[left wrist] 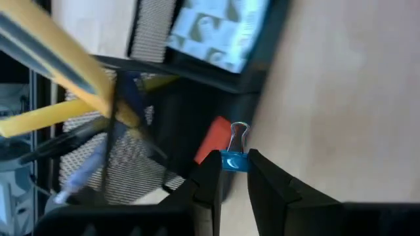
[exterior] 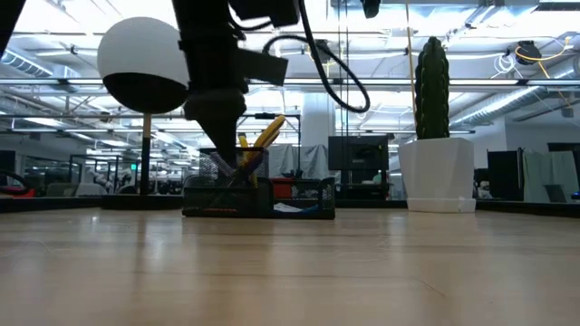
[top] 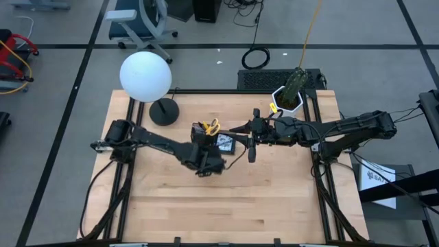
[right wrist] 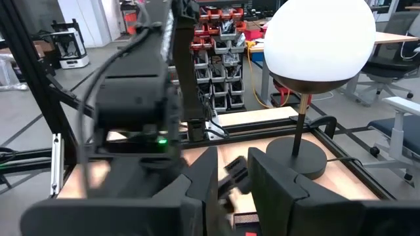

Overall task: Pick and place office supplies into organizer
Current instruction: Put the blue binder clip into the desk organizer

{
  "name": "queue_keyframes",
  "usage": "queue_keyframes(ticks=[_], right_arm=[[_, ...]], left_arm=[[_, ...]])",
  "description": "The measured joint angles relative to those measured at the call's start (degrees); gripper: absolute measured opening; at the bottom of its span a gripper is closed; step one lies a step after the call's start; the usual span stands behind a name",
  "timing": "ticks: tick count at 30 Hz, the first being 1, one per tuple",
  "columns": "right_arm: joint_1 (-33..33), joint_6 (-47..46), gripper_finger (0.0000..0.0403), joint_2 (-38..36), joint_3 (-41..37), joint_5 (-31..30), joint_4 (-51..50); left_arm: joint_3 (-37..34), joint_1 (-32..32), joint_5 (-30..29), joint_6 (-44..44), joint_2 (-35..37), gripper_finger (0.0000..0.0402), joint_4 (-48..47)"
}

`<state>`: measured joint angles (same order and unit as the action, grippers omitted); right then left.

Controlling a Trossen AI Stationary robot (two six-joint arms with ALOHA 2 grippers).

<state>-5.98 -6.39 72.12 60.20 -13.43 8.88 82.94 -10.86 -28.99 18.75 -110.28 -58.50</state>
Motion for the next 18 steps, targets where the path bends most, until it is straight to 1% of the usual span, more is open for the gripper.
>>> queue_keyframes(ticks=[8,18], right_arm=[[0.0,0.0,0.0075,0.0,0.0,0.0,0.02],[0.0,0.0,0.0075,0.0,0.0,0.0,0.02]], left_arm=[[0.02,5.98,0.16,-2.57,0.0,0.0059,0.02],[0.04,9.48,1.12,-3.64,0.09,0.0058,0.11]])
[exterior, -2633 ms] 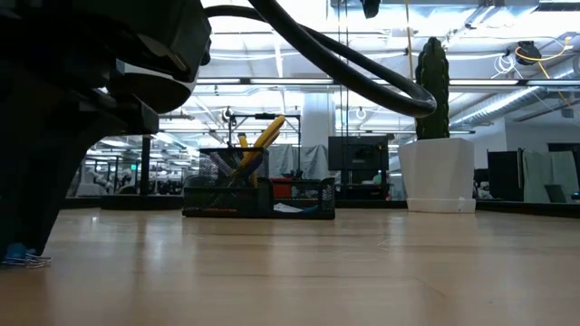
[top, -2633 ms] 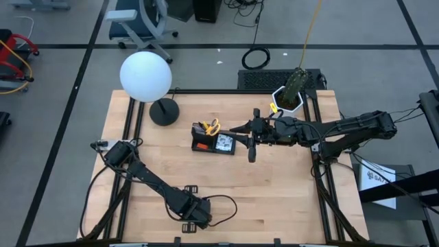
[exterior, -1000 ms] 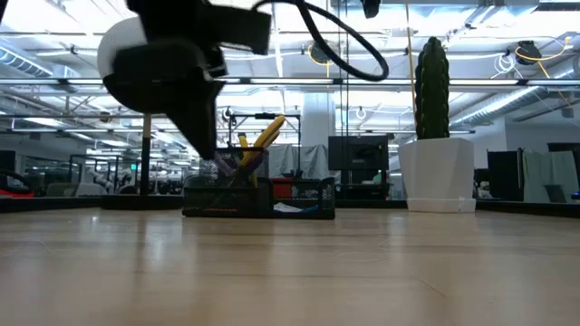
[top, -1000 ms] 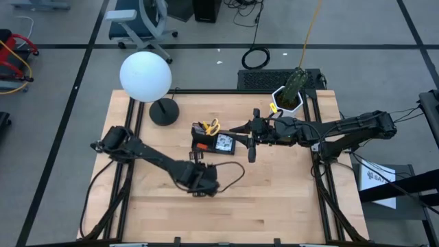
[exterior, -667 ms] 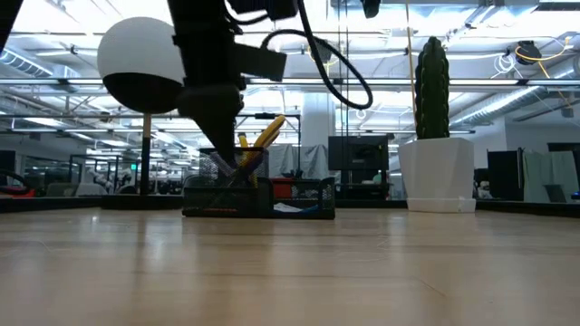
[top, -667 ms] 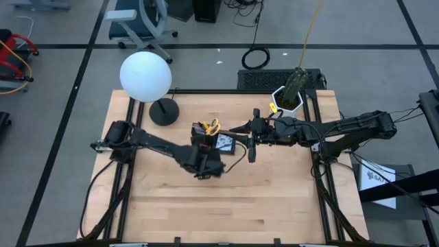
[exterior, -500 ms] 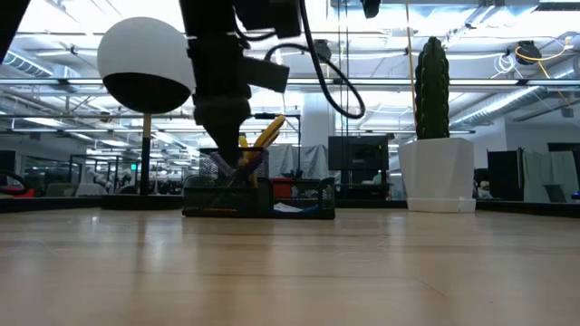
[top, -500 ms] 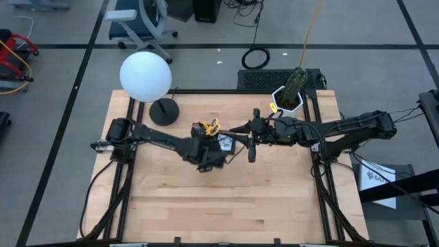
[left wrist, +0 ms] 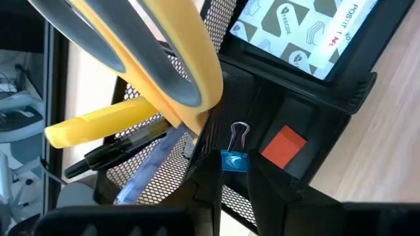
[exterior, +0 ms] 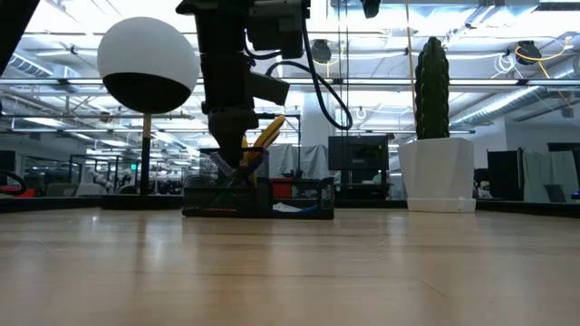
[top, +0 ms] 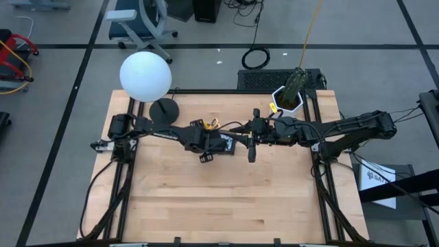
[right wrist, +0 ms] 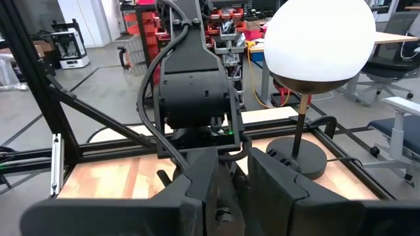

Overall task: Pick and place office supplies into organizer
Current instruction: Put the blue binder clip into the desk organizer, then return to home position

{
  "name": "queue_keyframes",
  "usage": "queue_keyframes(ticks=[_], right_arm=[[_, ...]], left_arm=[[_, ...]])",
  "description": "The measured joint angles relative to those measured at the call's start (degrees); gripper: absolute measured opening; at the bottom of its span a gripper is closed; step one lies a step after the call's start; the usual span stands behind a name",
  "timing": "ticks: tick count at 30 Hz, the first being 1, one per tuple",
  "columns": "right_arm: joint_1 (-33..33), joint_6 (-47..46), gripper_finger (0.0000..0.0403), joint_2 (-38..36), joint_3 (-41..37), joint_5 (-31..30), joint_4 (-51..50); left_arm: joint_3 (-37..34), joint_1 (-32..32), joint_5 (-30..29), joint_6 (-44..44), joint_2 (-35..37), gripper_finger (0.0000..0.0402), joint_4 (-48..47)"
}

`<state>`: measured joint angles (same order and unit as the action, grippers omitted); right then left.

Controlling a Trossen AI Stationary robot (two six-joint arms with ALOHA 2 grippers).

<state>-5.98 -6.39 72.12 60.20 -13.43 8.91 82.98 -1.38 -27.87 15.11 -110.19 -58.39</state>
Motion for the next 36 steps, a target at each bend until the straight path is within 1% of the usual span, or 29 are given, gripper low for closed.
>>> queue_keyframes(ticks=[6,13,23,31,36], right_arm=[[0.0,0.0,0.0075,0.0,0.0,0.0,0.02],[-0.02,0.0,0.0075,0.0,0.0,-0.01,0.02],[-0.01,0.0,0.0075,0.0,0.0,-0.01,0.02],[0.0,0.0,0.0075,0.0,0.0,0.0,0.02],[0.0,0.0,0.0075,0.0,-0.01,-0.02,0.02]], left_arm=[[0.0,0.18,0.9,-0.64,0.0,0.0065,0.07],[0.01,0.18,4.33,-0.87,0.0,0.0098,0.4],[0.02,0.18,4.5,-0.68,0.0,0.015,0.63],[0.02,-0.75,5.37,-0.66,0.0,0.0153,2.13],[0.02,-2.12,6.02,1.51,0.0,0.0152,4.62]])
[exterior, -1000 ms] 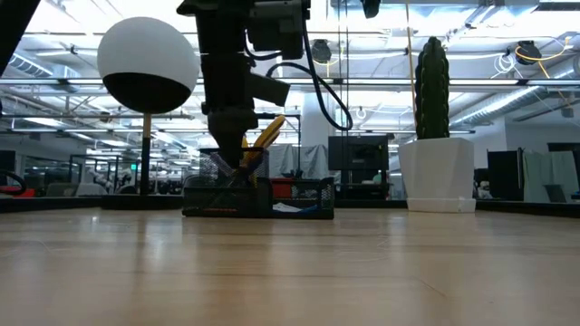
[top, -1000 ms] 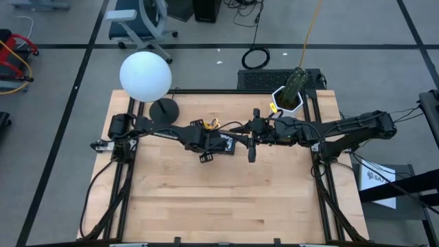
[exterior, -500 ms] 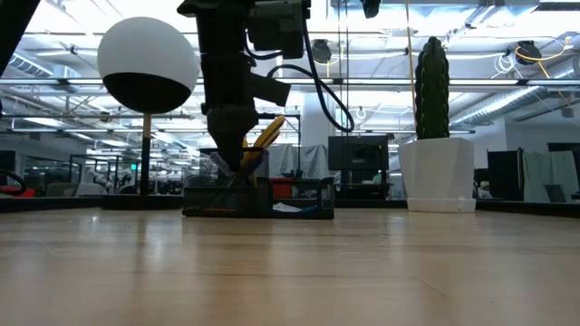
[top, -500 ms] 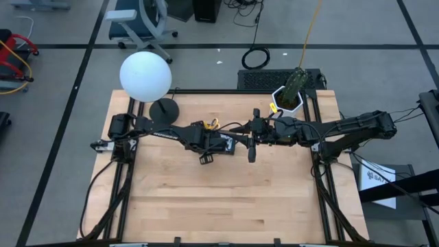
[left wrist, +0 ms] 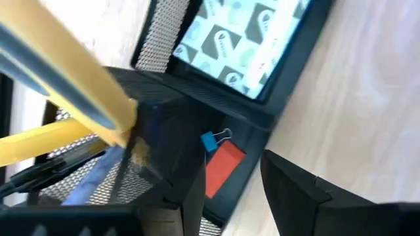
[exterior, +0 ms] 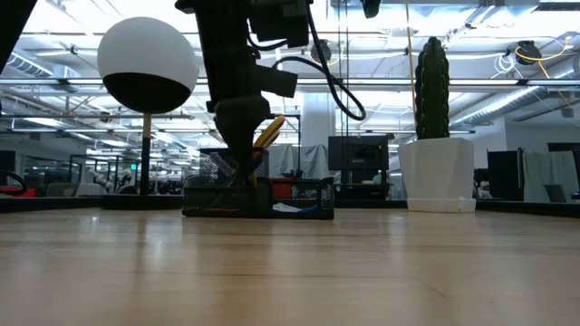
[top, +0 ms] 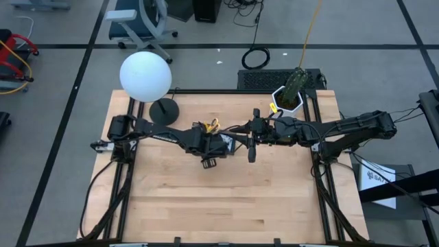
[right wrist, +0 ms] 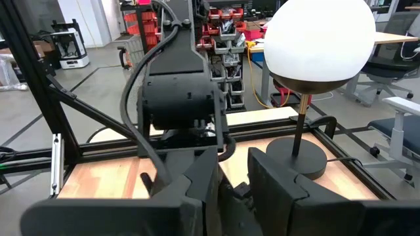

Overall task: Pick and place office supplies into organizer
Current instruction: Return to home position

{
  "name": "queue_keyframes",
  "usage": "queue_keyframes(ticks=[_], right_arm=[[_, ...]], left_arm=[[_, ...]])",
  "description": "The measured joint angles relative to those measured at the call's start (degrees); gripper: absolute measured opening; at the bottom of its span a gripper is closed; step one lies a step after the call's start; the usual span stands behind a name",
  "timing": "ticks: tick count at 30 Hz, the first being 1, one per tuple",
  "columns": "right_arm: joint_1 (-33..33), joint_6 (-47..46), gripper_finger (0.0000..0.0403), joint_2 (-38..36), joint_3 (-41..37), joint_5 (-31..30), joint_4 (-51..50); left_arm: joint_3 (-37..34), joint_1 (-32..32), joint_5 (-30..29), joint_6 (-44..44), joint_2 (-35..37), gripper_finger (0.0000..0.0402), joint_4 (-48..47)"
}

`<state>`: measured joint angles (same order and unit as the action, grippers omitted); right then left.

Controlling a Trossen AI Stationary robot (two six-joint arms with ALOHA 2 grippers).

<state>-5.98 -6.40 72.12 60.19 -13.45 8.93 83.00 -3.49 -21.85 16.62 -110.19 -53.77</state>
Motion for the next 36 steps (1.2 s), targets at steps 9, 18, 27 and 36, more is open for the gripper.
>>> queue_keyframes(ticks=[9,18,27,36], right_arm=[[-0.01,0.0,0.0075,0.0,0.02,0.0,0.06],[-0.12,-0.07,0.0075,0.0,0.0,0.11,3.82],[-0.26,-4.78,0.0075,-1.58,0.0,2.64,1.51],[-0.65,-3.64,0.0075,-6.46,-0.03,10.64,-2.4]], left_arm=[[0.0,-3.2,0.9,-4.09,0.01,0.0152,1.12],[0.0,-6.49,0.21,-4.95,7.25,0.0152,1.41],[0.0,-13.41,-6.66,-7.86,20.08,0.0152,6.21],[0.07,-18.46,-9.38,-0.93,27.56,0.0152,1.47]])
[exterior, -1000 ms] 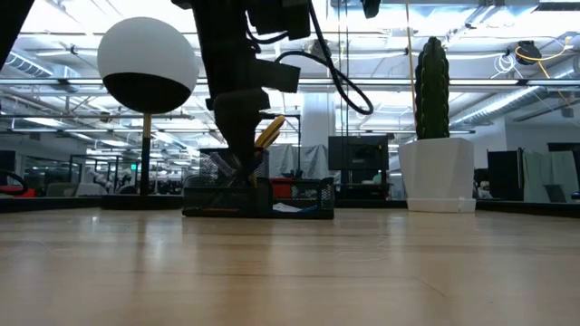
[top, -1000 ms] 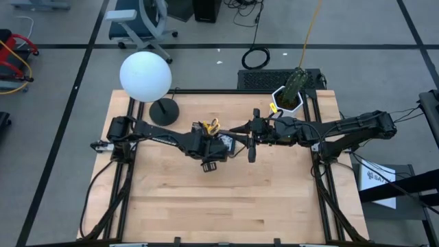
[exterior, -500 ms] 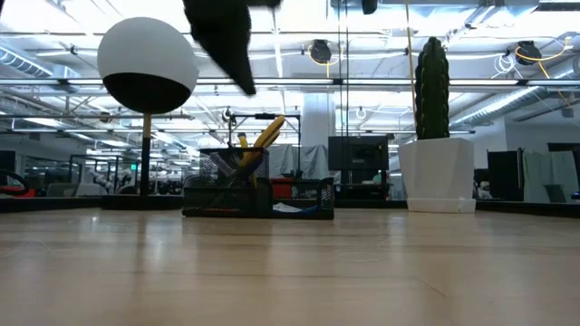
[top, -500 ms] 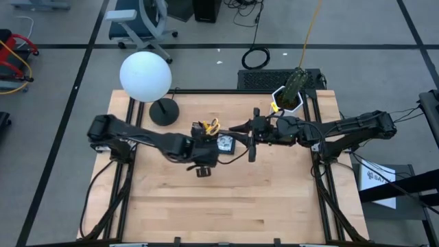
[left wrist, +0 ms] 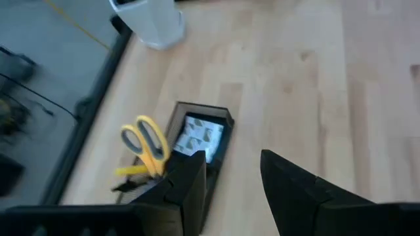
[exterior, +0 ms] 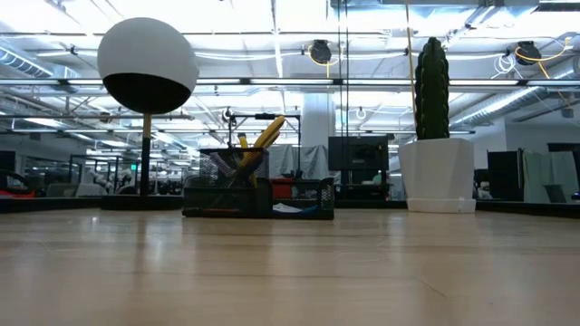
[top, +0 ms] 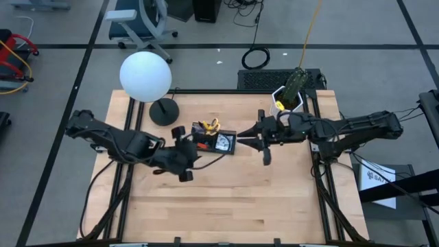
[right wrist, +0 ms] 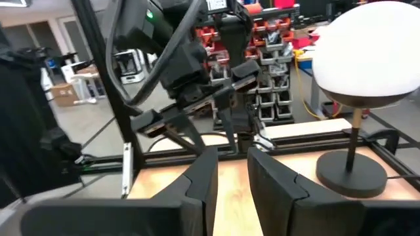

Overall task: Pick and place office supplies into organizer
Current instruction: Return to home position

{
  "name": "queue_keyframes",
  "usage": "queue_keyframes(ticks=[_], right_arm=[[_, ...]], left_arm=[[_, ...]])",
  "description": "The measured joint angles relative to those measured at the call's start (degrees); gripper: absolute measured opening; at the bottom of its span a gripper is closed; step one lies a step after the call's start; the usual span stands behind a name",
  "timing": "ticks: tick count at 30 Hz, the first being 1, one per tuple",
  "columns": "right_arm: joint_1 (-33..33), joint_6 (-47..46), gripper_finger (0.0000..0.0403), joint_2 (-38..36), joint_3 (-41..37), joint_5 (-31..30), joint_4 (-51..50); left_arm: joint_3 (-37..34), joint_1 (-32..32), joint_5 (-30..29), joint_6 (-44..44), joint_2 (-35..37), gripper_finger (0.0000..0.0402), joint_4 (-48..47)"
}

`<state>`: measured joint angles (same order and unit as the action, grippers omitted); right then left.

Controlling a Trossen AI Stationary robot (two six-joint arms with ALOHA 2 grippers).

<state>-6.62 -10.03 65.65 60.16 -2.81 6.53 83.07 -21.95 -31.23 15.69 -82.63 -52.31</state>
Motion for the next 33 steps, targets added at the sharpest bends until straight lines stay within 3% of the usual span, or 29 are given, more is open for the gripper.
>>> queue_keyframes(ticks=[4,7,17,26,33], right_arm=[[-0.16,-0.01,0.0075,-3.45,0.02,0.15,-4.79],[-0.12,0.01,0.0075,-6.02,0.02,0.08,-8.1],[-2.52,-1.05,0.0075,-9.59,-0.32,-0.01,-11.1],[-5.31,3.58,0.0075,-9.51,-1.84,-0.05,-3.92],[-4.4,4.76,0.0075,-9.91,-4.49,-0.11,0.54]], left_arm=[[-0.04,-2.69,-7.11,-0.16,-0.02,0.0152,0.37],[-0.04,-3.4,-8.68,-0.68,-0.02,0.0152,3.01],[-0.04,-6.69,2.69,-11.33,-0.02,0.0152,13.91],[-0.07,-8.79,2.76,-13.54,-0.04,0.0152,15.09],[-5.14,-3.86,4.26,-17.3,1.01,0.0152,21.92]])
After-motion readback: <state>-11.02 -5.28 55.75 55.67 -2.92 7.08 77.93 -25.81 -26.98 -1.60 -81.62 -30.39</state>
